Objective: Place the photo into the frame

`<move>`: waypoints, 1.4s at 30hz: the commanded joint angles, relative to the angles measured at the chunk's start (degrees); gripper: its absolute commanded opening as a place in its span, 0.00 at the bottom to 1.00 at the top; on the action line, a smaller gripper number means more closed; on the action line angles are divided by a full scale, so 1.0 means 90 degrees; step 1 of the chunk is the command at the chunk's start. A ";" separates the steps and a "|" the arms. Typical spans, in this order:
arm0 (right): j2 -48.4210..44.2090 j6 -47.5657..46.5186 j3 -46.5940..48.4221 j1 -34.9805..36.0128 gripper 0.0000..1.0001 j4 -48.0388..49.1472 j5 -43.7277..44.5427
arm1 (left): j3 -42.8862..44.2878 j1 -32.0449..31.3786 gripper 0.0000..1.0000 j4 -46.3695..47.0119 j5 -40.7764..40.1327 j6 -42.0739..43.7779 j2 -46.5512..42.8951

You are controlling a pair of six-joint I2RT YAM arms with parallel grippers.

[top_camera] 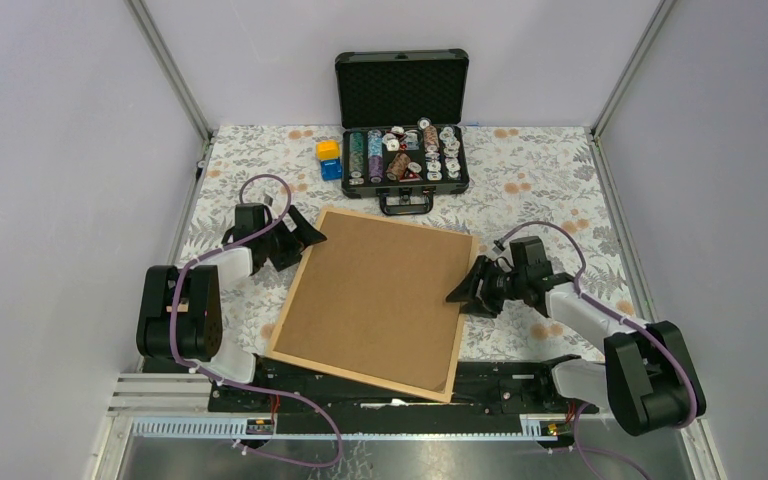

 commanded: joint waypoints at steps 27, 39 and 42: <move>0.0355 -0.1026 0.1454 0.1392 0.68 -0.0244 0.0742 | -0.0368 -0.0661 0.99 -0.0859 0.0326 -0.0276 -0.0049; 0.1563 -0.1099 0.1411 0.1433 0.68 -0.0118 0.0802 | -0.0423 -0.0705 0.99 -0.0743 0.0395 -0.0353 -0.0028; 0.1657 -0.1252 0.1444 0.1458 0.68 -0.0196 0.0925 | -0.0403 -0.0737 0.99 -0.0771 0.0410 -0.0288 -0.0053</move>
